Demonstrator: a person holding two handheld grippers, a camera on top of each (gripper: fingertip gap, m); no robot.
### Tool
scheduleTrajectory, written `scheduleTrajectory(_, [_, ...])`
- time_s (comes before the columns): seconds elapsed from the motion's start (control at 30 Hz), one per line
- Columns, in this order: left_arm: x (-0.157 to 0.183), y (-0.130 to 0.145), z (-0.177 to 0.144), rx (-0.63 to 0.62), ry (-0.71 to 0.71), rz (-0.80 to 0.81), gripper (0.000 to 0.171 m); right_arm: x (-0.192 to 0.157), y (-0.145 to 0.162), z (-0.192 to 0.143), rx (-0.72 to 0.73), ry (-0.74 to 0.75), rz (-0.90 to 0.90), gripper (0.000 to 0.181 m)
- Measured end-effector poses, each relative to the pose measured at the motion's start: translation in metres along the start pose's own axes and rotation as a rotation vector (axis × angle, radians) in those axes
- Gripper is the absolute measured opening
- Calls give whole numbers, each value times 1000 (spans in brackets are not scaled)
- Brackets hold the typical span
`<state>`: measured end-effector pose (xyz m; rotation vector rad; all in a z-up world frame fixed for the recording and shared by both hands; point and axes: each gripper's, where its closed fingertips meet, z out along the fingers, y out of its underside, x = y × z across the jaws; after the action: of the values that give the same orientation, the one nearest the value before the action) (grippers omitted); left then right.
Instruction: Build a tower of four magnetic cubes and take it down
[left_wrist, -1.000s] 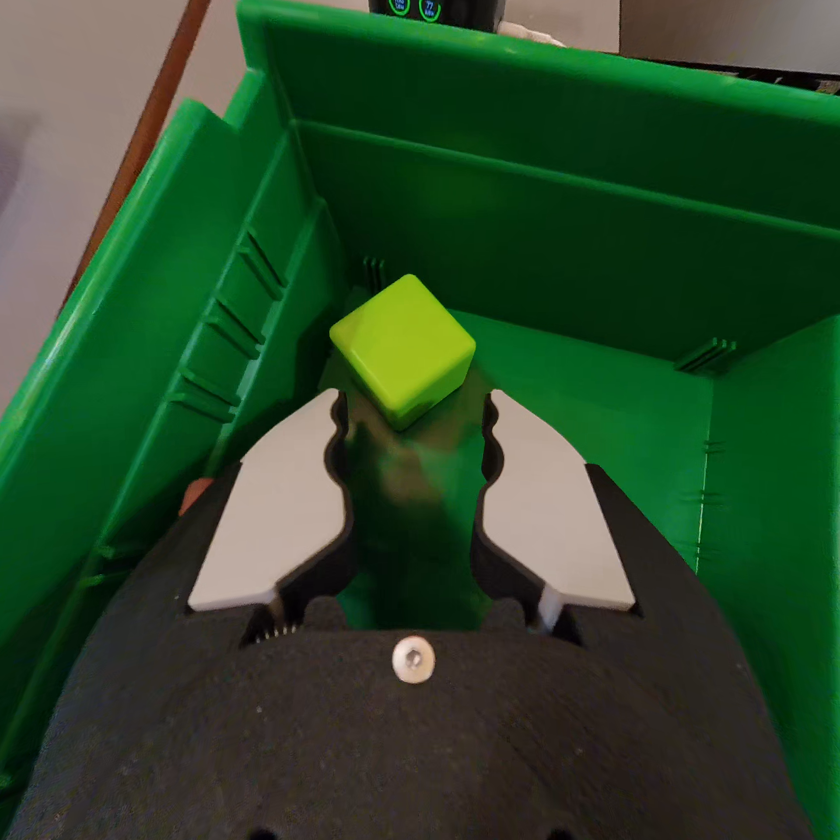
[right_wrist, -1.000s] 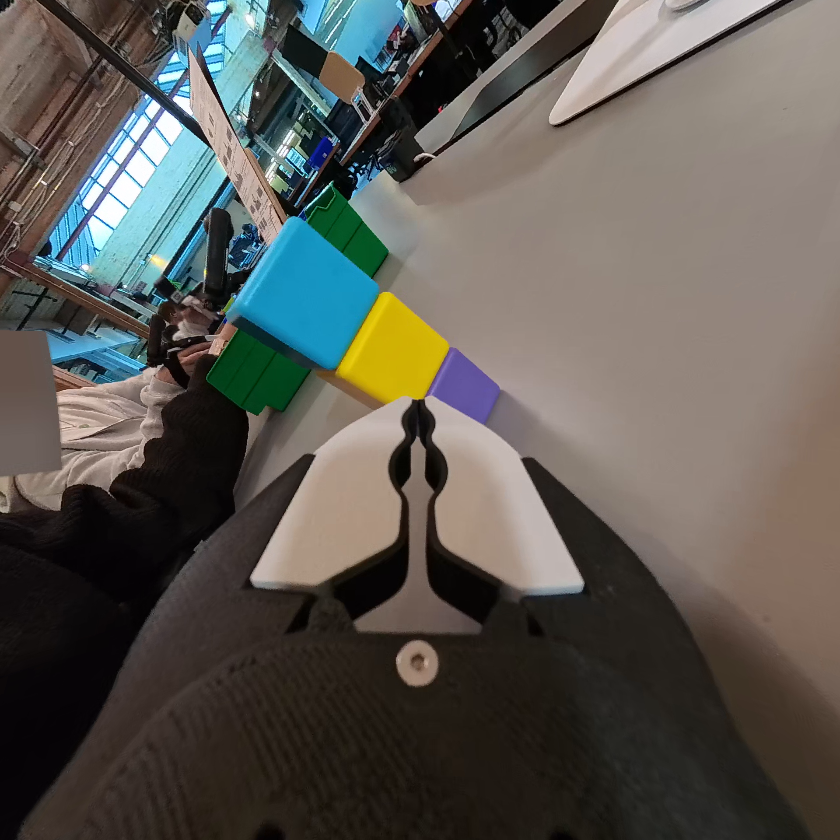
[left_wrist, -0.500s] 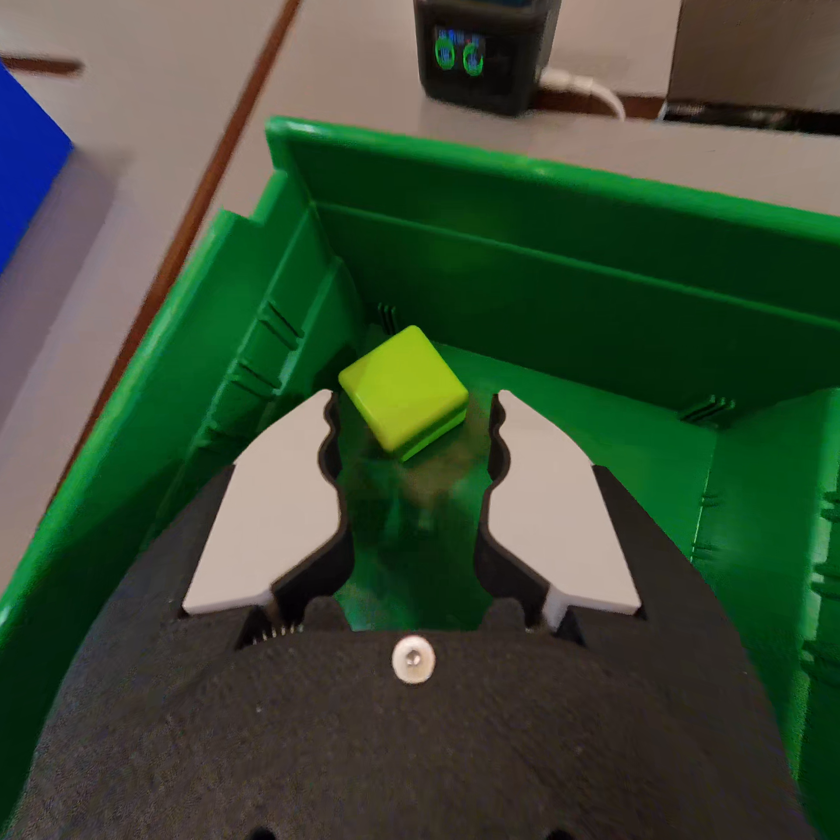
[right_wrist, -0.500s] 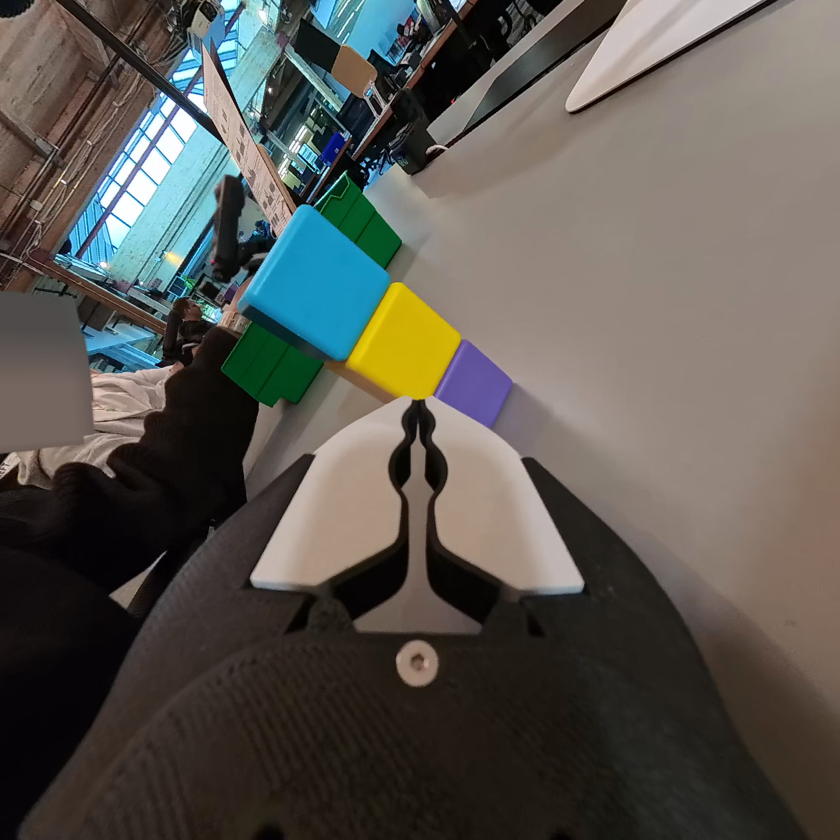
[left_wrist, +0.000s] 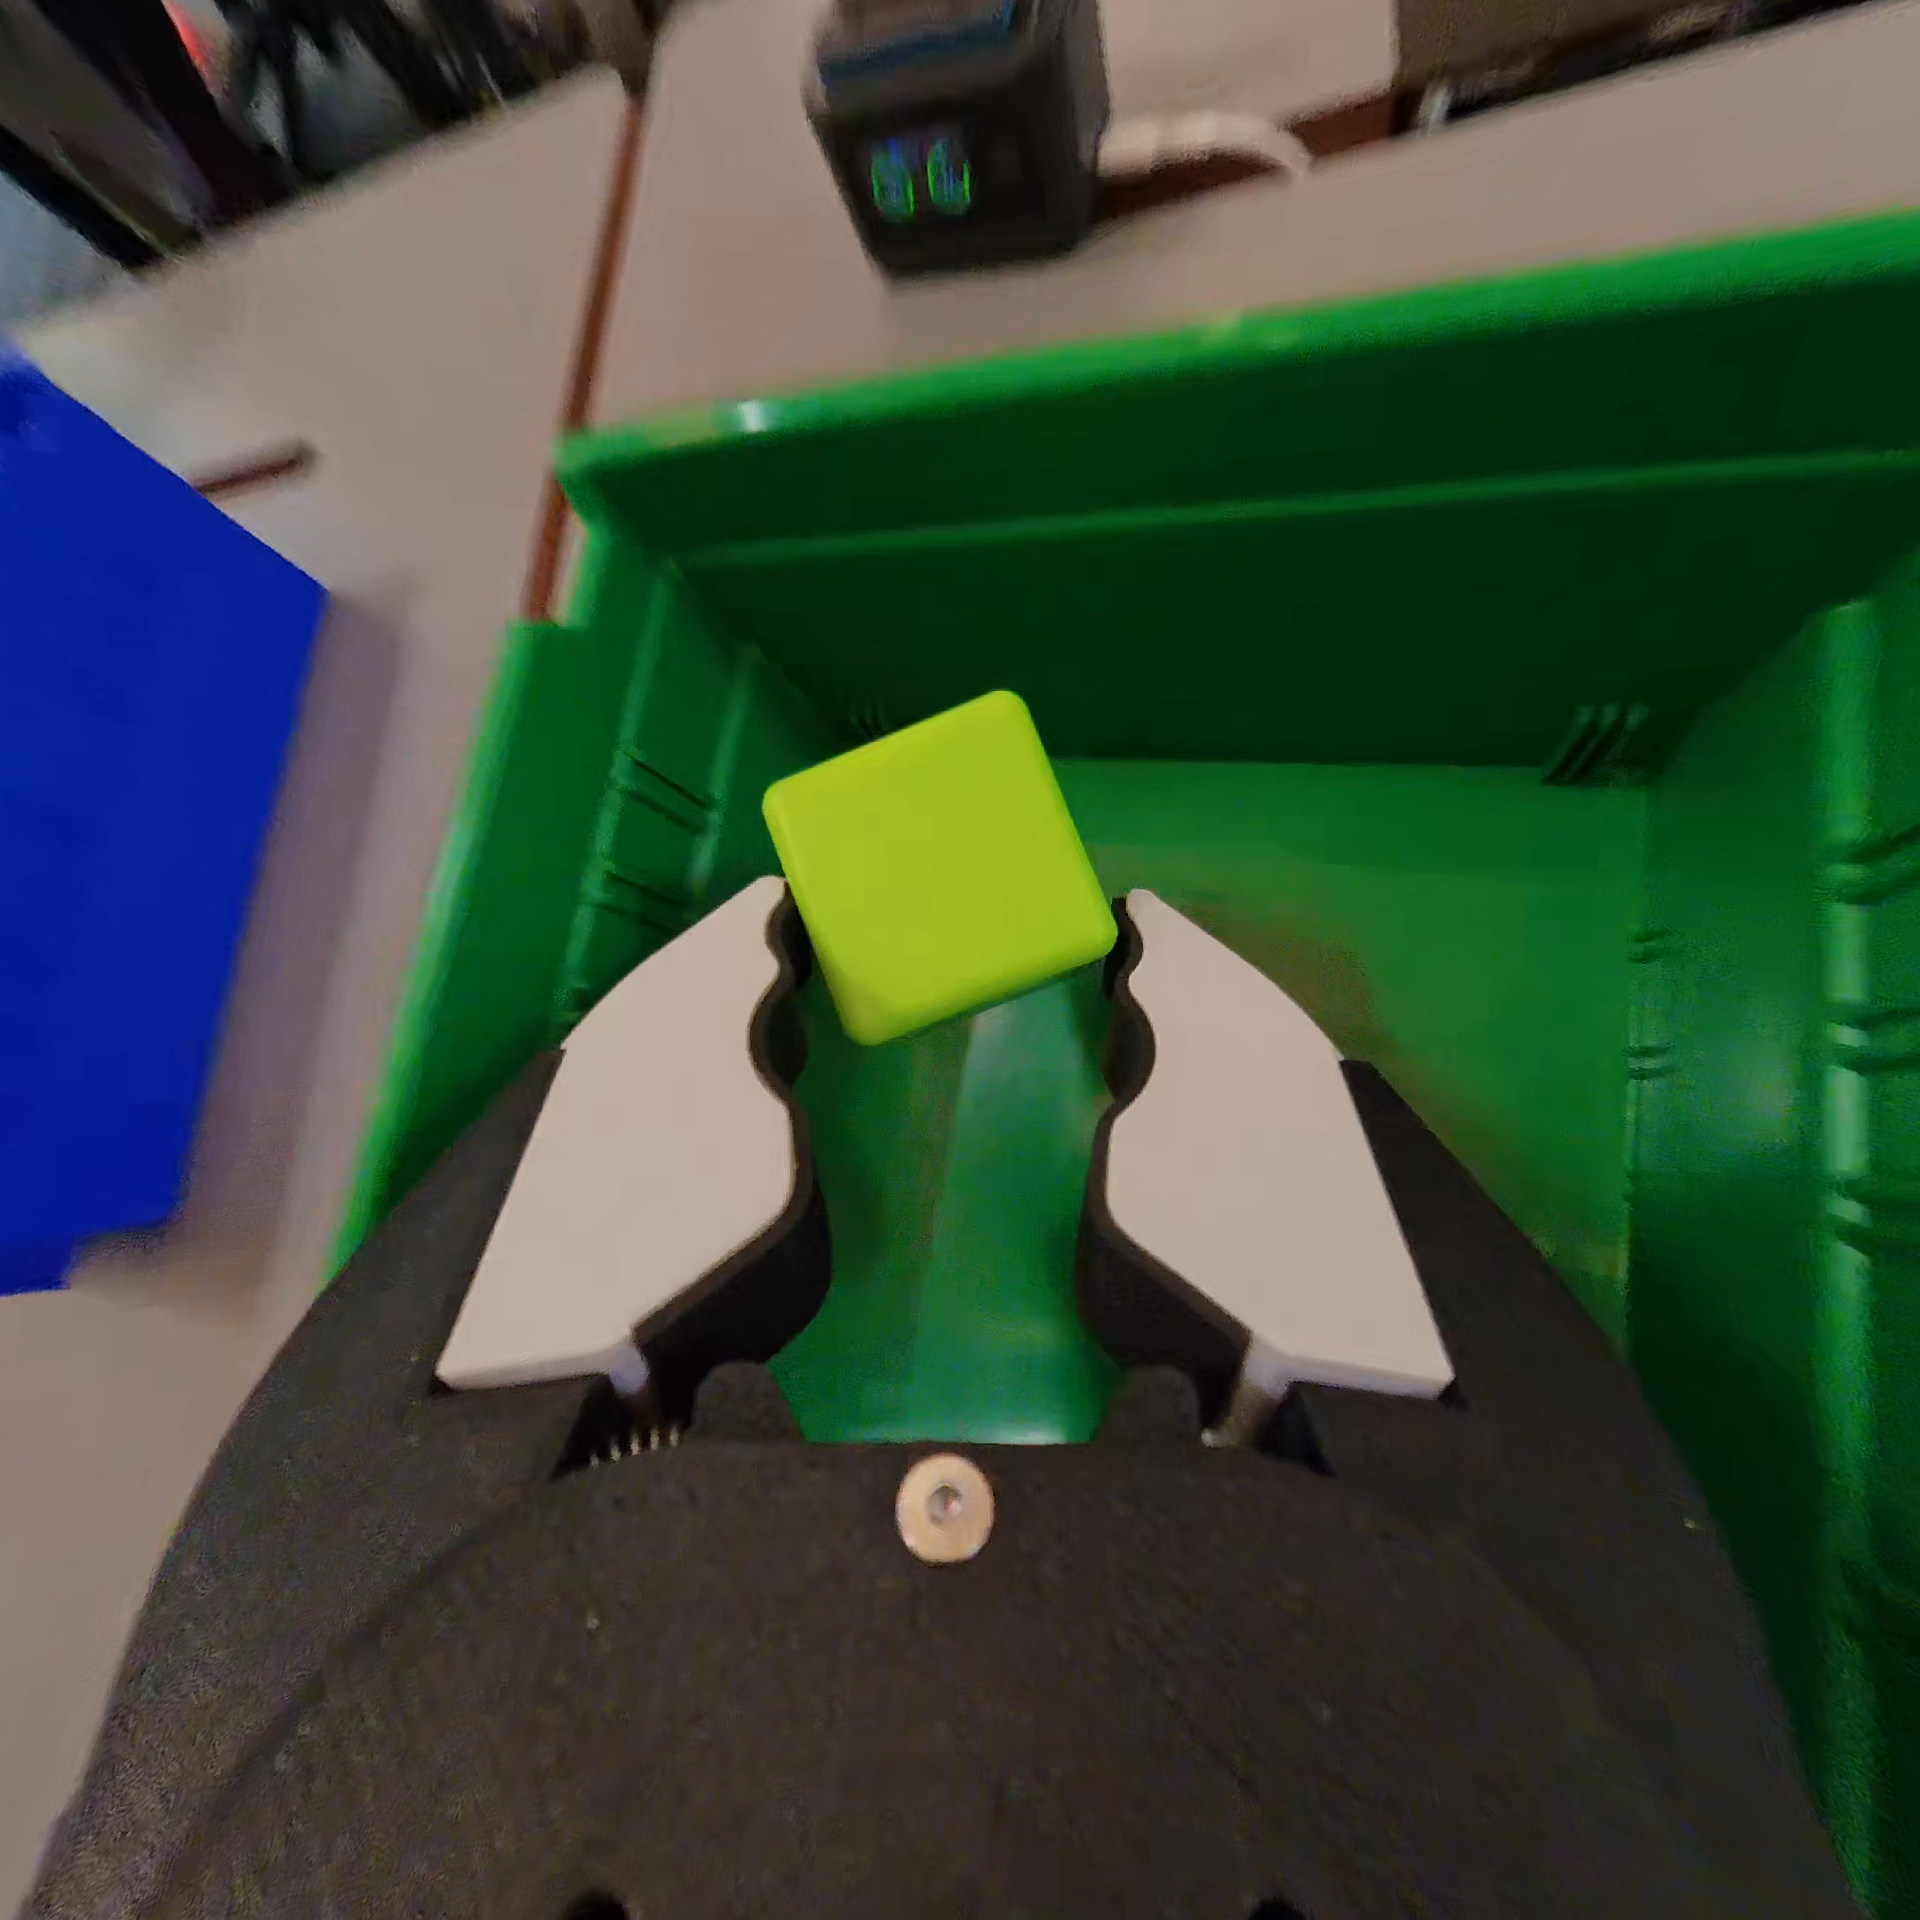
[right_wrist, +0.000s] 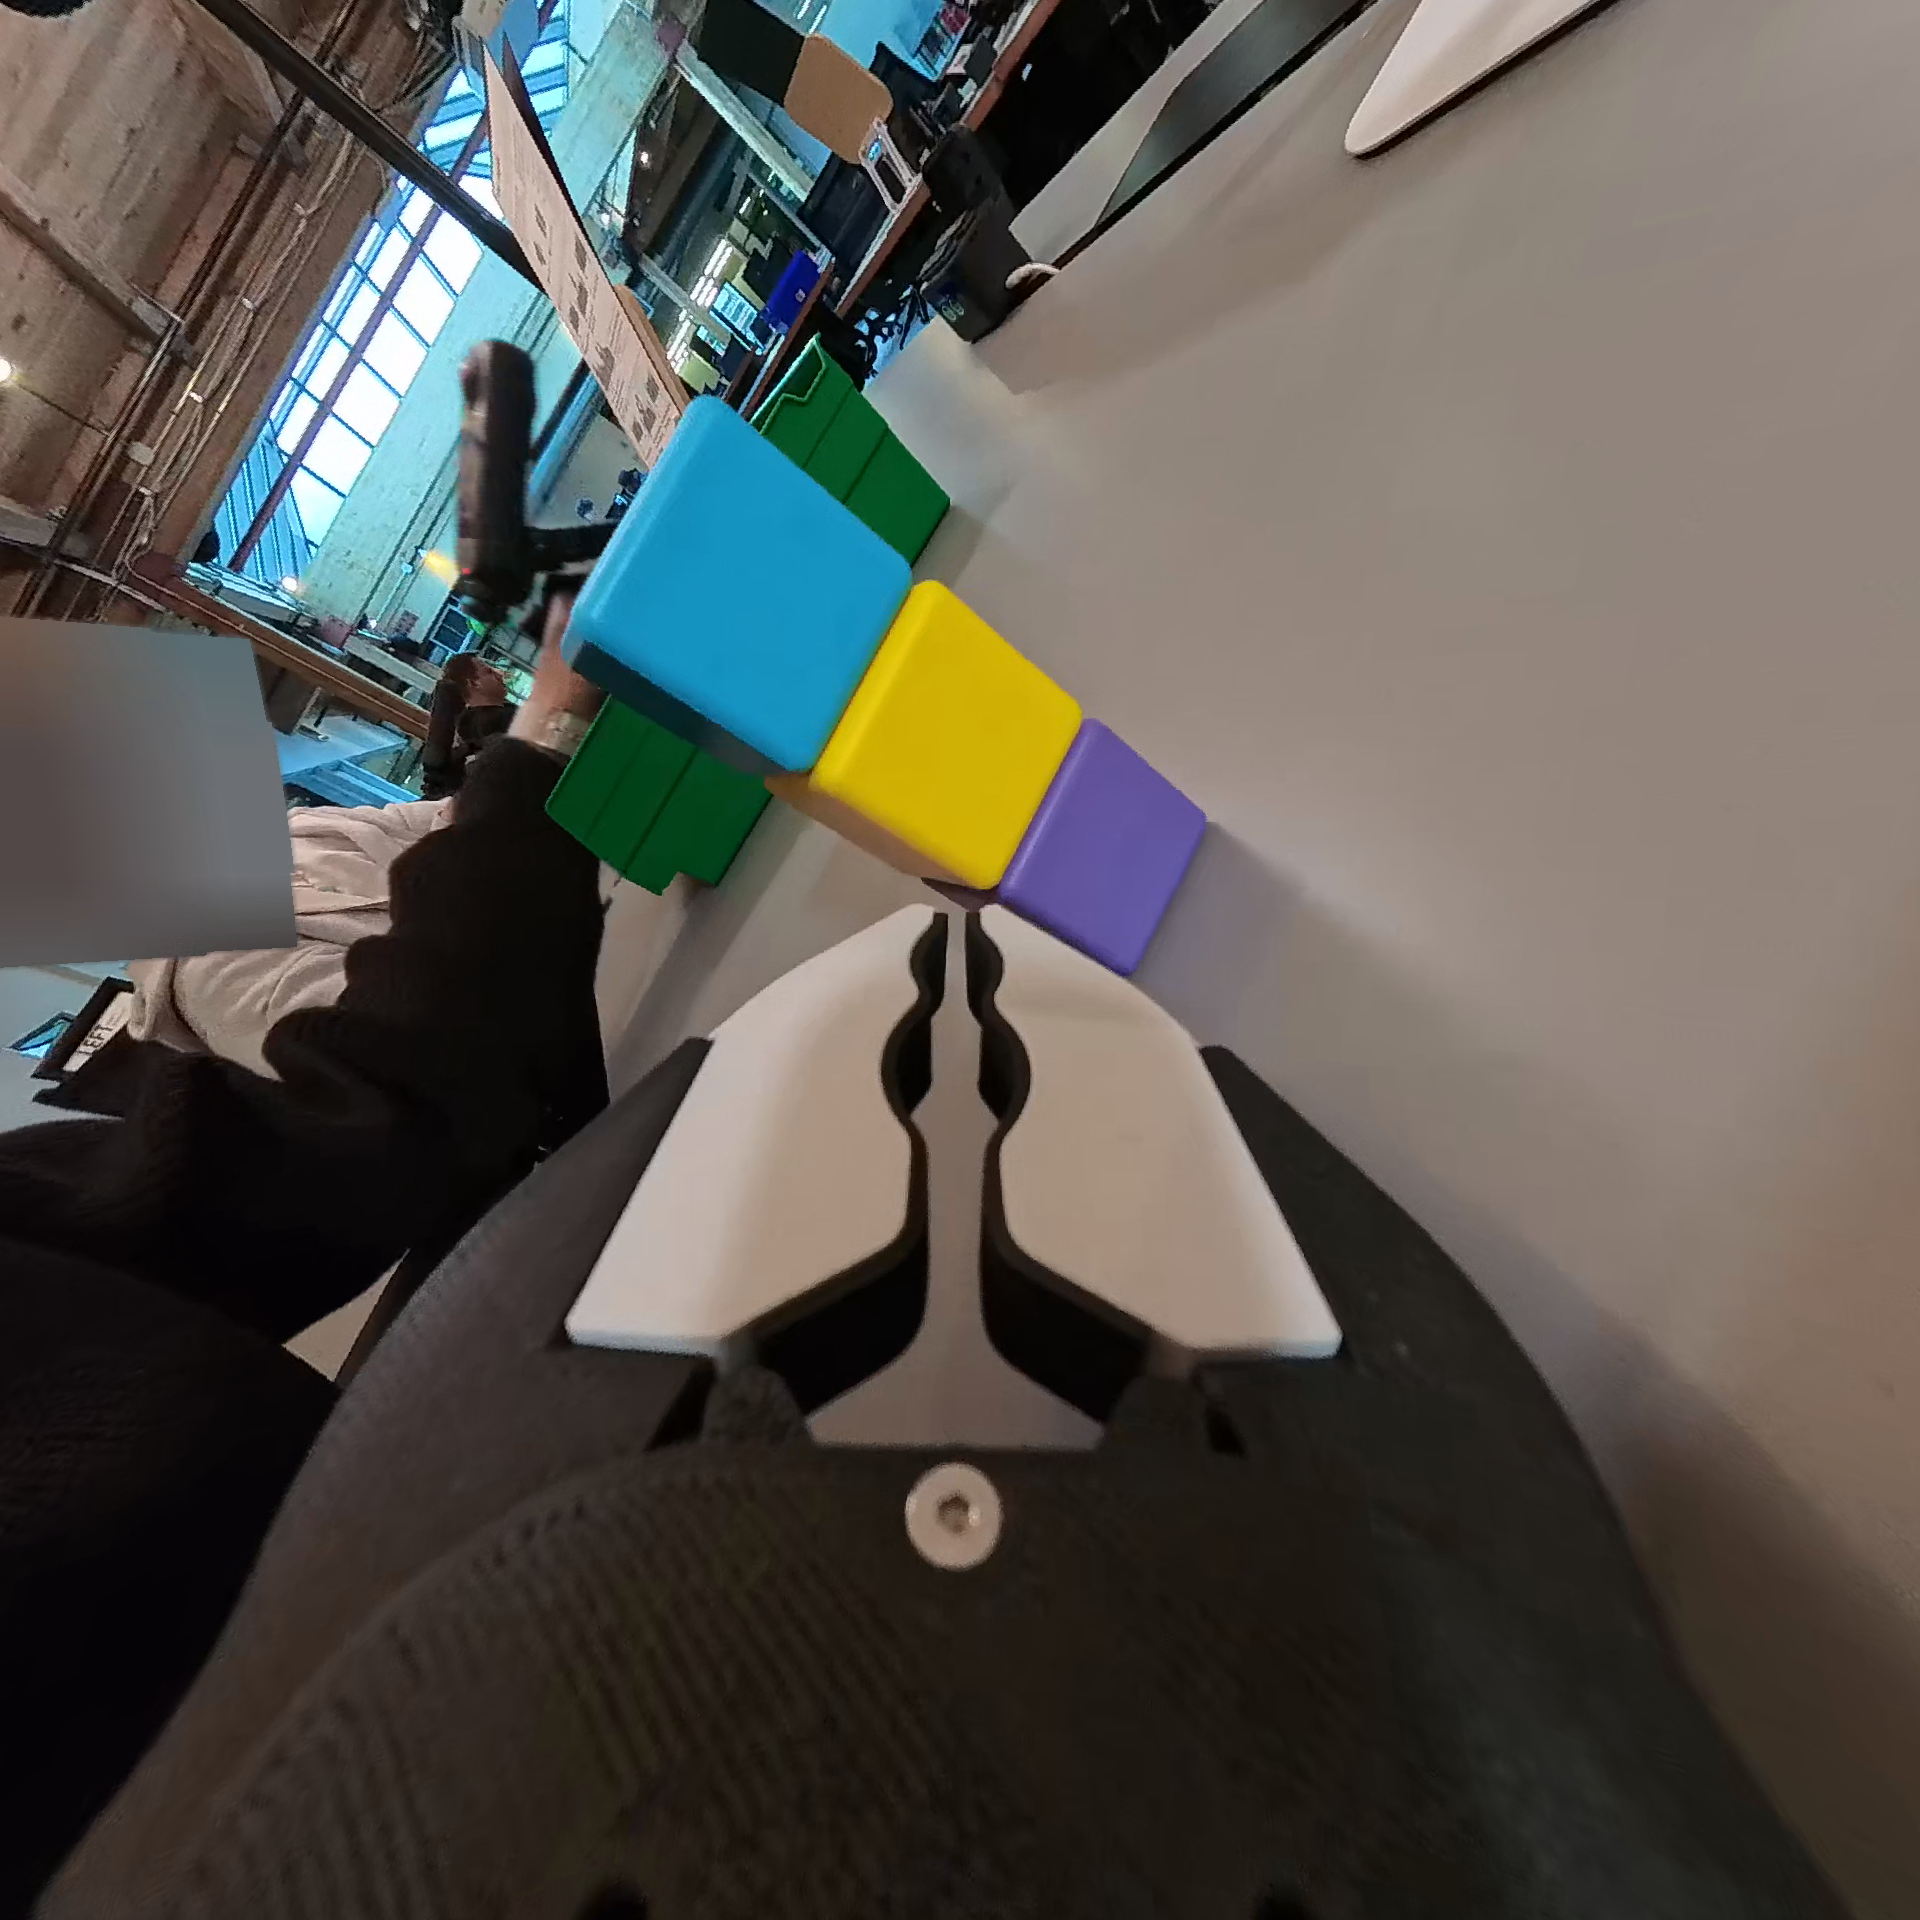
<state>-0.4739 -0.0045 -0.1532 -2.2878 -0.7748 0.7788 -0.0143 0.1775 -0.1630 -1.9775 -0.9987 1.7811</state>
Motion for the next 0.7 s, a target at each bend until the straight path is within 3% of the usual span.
scheduleTrajectory(0.17, [4,-63,-84,231,-84,133,57,0,2,1,-13,6,2,3])
scheduleTrajectory(0.23, [37,-93,-121,334,13,179,58,1,3,1,-18,10,1,3])
scheduleTrajectory(0.37, [150,-136,-197,573,378,440,59,0,4,2,-26,10,-2,3])
scheduleTrajectory(0.47, [219,-142,-215,663,489,701,59,0,5,3,-39,7,-1,3])
scheduleTrajectory(0.53, [268,-131,-237,722,745,786,59,0,6,4,-47,6,-5,3])
scheduleTrajectory(0.6, [304,-119,-269,772,1016,771,59,-2,7,4,-49,1,-12,3])
scheduleTrajectory(0.7, [336,-100,-291,701,1232,830,58,-5,11,3,-58,-14,-7,4])
